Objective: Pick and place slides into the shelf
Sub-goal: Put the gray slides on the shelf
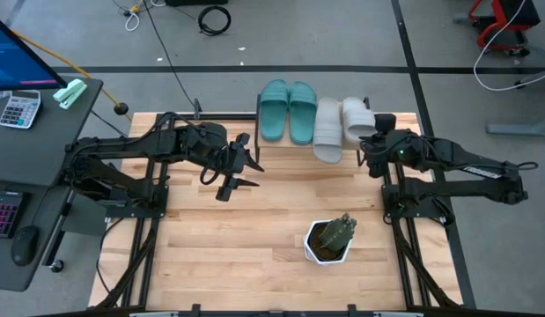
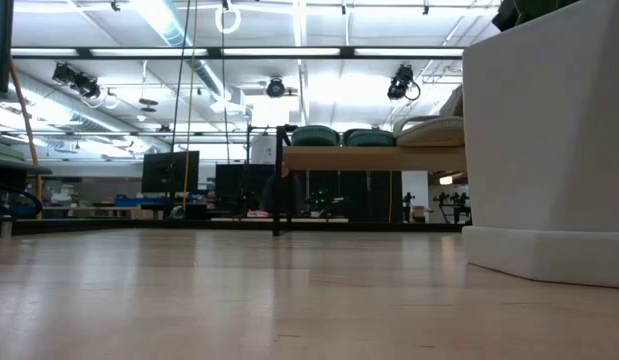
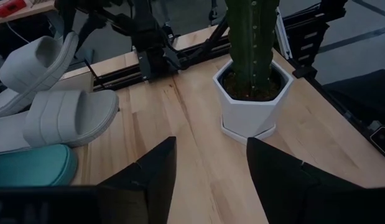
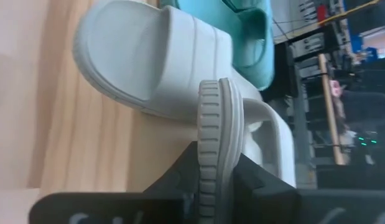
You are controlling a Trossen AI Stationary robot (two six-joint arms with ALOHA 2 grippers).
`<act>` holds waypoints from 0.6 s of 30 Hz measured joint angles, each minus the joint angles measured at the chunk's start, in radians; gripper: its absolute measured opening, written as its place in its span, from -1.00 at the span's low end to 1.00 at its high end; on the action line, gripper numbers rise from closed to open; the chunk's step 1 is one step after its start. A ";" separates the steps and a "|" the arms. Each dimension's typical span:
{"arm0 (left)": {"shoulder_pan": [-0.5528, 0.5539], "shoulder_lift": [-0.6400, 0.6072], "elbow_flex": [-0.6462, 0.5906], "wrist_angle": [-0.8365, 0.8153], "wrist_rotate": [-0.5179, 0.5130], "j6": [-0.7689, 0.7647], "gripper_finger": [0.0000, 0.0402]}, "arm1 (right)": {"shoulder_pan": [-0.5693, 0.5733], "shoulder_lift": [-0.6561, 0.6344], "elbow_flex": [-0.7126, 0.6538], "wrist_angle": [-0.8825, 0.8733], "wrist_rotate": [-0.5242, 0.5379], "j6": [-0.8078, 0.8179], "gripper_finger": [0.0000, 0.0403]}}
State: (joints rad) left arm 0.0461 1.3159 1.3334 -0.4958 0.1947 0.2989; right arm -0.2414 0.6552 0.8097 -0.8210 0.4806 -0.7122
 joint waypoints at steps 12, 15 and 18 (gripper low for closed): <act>0.000 0.000 0.000 -0.013 0.000 0.000 0.01 | -0.021 0.061 0.000 -0.088 -0.113 0.054 -0.56; 0.000 0.000 0.000 -0.013 0.000 0.000 0.00 | -0.021 0.064 0.000 -0.097 -0.127 0.065 -0.49; 0.000 0.000 0.000 -0.013 0.000 0.000 -0.02 | -0.022 0.064 0.000 -0.102 -0.153 0.069 -0.44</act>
State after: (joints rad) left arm 0.0462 1.3159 1.3334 -0.5083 0.1947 0.2989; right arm -0.2630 0.7197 0.8101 -0.9228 0.3274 -0.6435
